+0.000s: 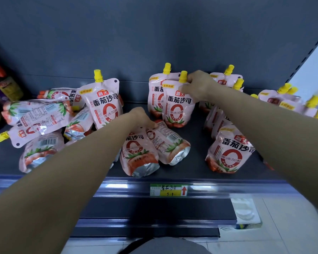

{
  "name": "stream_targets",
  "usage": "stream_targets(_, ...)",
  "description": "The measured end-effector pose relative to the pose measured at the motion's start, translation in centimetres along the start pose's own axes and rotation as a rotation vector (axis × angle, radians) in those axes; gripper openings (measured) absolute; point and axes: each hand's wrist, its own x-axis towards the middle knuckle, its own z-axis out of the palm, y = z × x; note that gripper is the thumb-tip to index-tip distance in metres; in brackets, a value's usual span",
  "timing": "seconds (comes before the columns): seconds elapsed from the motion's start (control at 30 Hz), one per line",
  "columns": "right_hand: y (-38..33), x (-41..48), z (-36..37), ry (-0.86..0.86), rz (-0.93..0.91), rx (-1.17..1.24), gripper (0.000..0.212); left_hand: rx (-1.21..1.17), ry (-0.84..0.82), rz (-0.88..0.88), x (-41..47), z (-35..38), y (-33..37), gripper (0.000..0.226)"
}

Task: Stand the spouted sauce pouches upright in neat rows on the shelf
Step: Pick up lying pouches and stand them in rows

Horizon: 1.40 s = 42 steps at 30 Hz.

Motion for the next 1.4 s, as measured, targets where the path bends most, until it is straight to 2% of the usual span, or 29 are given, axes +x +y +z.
stream_targets(0.1,0.3,0.0,-0.2,0.008,0.013,0.012,0.036,0.032,-0.051,-0.006,0.0,0.1,0.8,0.057)
stream_targets(0.2,0.6,0.0,-0.5,0.006,0.009,-0.003,0.038,0.052,-0.074,-0.035,0.1,0.5,0.9,0.061)
stream_targets(0.33,0.8,0.1,-0.5,0.016,0.002,0.075,0.036,-0.071,-0.086,-0.031,0.2,1.5,1.2,0.064)
stream_targets(0.43,0.6,0.2,-0.6,0.002,0.0,0.063,0.035,-0.169,-0.041,0.052,0.0,2.0,1.6,0.055)
stream_targets(0.53,0.4,0.3,-1.1,-0.016,0.005,0.029,0.034,-0.223,-0.011,0.138,-0.7,1.3,2.2,0.023)
stream_targets(0.73,0.0,0.3,-1.6,-0.04,-0.025,-0.064,0.02,-0.428,0.084,0.345,-3.7,-1.6,3.9,0.029)
stream_targets(0.87,-0.4,0.5,-1.4,-0.082,-0.051,-0.002,0.015,-0.467,0.086,0.52,-5.6,-3.9,4.3,0.022)
stream_targets(1.1,-0.1,0.5,-1.2,-0.147,-0.083,0.202,0.004,-0.348,0.096,0.61,-7.2,-5.0,3.5,0.028)
stream_targets(1.17,0.0,0.9,-0.8,-0.138,-0.092,0.228,0.007,-0.316,0.111,0.614,-7.0,-4.9,3.2,0.026)
stream_targets(1.3,-0.5,1.5,-0.5,-0.136,-0.128,0.114,0.024,-0.158,0.134,0.571,-7.0,-5.1,3.0,0.018)
stream_targets(1.4,-0.8,1.3,-0.9,-0.143,-0.139,0.042,0.028,-0.065,0.154,0.559,-7.3,-5.1,3.2,0.017)
